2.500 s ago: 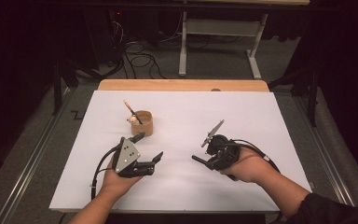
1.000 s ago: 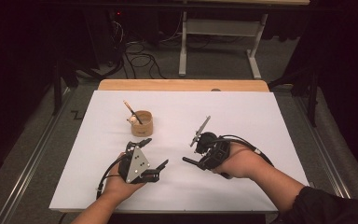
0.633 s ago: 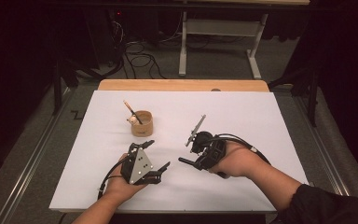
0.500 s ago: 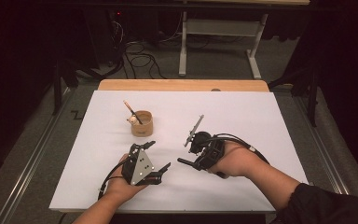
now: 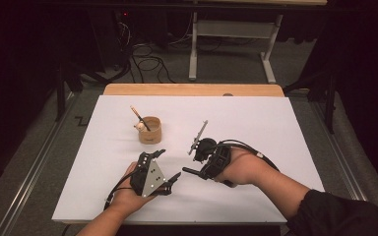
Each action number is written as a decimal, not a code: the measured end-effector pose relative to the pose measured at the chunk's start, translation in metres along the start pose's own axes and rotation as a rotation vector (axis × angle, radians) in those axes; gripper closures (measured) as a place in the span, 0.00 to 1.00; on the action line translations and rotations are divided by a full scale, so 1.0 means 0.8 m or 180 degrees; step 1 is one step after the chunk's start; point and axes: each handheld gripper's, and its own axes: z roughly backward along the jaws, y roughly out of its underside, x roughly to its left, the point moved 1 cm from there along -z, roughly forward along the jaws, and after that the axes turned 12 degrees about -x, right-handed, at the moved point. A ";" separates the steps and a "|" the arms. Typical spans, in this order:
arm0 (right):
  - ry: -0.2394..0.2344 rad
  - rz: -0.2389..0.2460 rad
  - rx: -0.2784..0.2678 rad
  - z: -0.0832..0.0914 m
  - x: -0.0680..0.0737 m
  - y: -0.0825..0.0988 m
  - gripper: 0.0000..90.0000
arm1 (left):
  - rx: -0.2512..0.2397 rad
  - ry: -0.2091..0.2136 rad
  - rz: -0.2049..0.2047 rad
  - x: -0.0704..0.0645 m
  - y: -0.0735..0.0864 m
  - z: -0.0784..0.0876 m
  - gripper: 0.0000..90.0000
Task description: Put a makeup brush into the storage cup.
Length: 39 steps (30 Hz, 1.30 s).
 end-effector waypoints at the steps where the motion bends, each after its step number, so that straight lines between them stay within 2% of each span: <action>1: -0.0009 0.0007 0.0040 0.001 0.000 -0.001 0.90 | 0.0003 0.0010 -0.0011 -0.001 0.000 0.000 0.21; 8: -0.0027 0.0029 0.0034 -0.003 0.002 -0.005 0.90 | 0.0002 0.0045 -0.0054 -0.005 0.000 -0.003 0.23; 17: -0.0053 0.0024 0.0028 -0.008 0.004 -0.008 0.90 | 0.0026 0.0093 -0.0229 -0.013 -0.001 -0.004 0.27; 24: -0.0071 0.0058 0.0056 -0.011 0.006 -0.011 0.90 | 0.0003 0.0110 -0.0254 -0.012 -0.003 -0.001 0.33; 32: -0.0091 0.0070 0.0097 -0.014 0.007 -0.016 0.90 | -0.0001 0.0207 -0.0347 -0.018 -0.004 -0.002 0.41; 39: -0.0084 0.0081 0.0085 -0.017 0.006 -0.019 0.90 | -0.0015 0.0289 -0.0344 -0.020 -0.004 -0.001 0.48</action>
